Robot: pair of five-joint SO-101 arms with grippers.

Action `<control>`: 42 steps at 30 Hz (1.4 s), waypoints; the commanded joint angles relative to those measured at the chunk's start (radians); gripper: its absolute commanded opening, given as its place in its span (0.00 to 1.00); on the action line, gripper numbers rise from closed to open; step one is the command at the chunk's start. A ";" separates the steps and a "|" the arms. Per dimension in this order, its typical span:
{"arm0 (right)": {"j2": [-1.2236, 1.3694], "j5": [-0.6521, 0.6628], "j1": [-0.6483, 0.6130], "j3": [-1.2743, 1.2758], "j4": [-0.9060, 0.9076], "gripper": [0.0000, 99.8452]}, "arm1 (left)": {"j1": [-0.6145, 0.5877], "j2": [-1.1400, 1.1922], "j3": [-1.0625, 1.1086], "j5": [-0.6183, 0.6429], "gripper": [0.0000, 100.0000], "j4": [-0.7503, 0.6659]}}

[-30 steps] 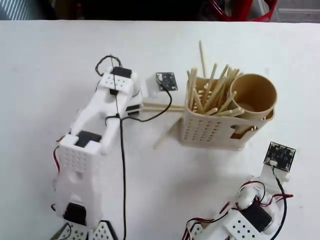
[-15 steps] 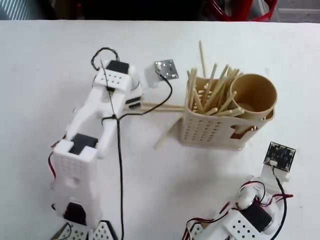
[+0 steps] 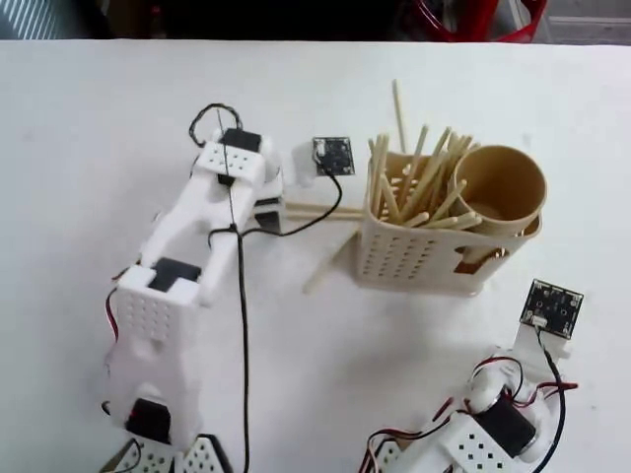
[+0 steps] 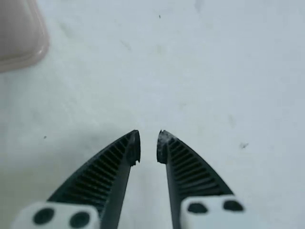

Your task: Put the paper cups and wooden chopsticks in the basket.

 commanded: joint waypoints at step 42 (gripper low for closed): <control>-0.005 0.009 -0.008 0.009 -0.015 0.07 | -0.202 0.111 -0.437 0.551 0.02 0.704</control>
